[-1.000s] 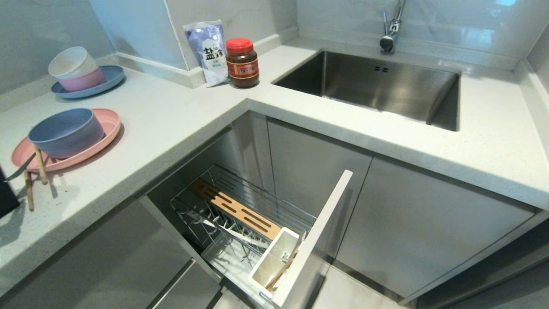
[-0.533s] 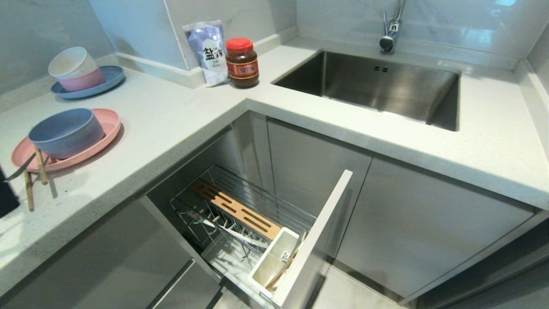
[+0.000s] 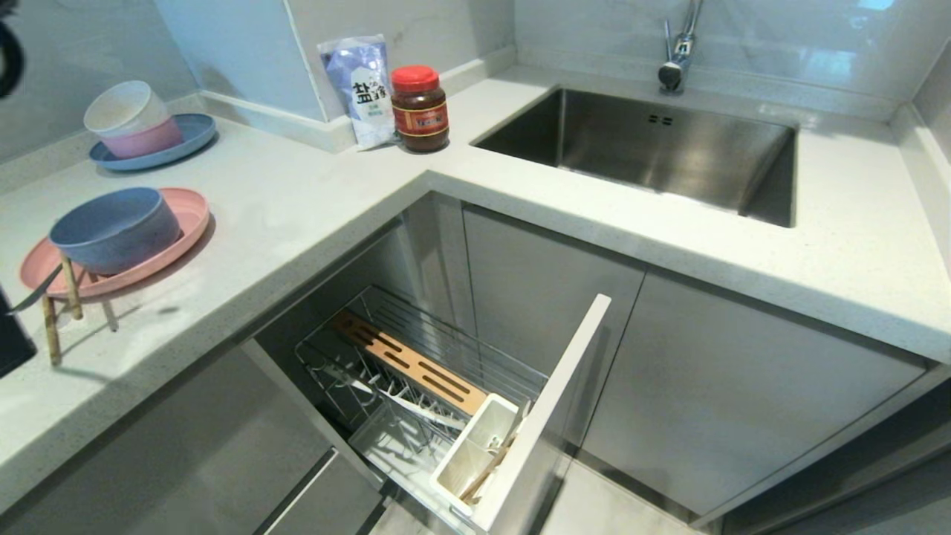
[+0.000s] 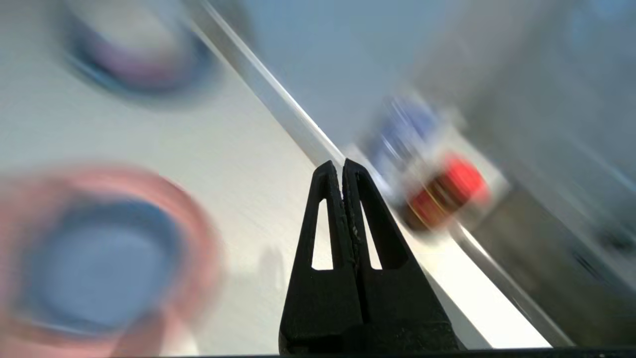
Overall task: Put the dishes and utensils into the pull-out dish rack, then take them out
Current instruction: Close the cupboard
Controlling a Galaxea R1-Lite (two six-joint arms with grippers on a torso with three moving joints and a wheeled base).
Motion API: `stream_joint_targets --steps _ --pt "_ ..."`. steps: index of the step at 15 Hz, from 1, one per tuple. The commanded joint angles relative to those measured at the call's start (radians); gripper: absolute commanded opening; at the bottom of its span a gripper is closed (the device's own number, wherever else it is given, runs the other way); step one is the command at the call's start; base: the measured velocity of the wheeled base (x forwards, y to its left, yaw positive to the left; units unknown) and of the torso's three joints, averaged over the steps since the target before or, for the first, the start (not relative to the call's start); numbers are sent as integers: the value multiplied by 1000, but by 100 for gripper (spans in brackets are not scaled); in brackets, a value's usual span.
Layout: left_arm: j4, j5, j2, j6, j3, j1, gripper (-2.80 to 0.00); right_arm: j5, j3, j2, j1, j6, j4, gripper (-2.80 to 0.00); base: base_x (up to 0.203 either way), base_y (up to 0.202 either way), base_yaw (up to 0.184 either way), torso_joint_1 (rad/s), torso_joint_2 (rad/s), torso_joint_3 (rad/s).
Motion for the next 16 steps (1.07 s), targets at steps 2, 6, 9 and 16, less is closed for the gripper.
stream_joint_targets --steps 2,6,9,16 --pt "49 43 172 -65 -26 -318 -280 0 2 -4 0 0 -1 -280 0 0 0 0 0 0" --pt "77 134 317 -83 16 -578 -280 0 2 -4 0 0 0 -280 0 0 0 0 0 0" --pt "151 137 398 -92 32 -650 -280 0 2 -4 1 0 -1 -280 0 0 0 0 0 0" --pt "157 119 498 -157 92 -872 -280 0 2 -4 0 0 0 -280 0 0 0 0 0 0"
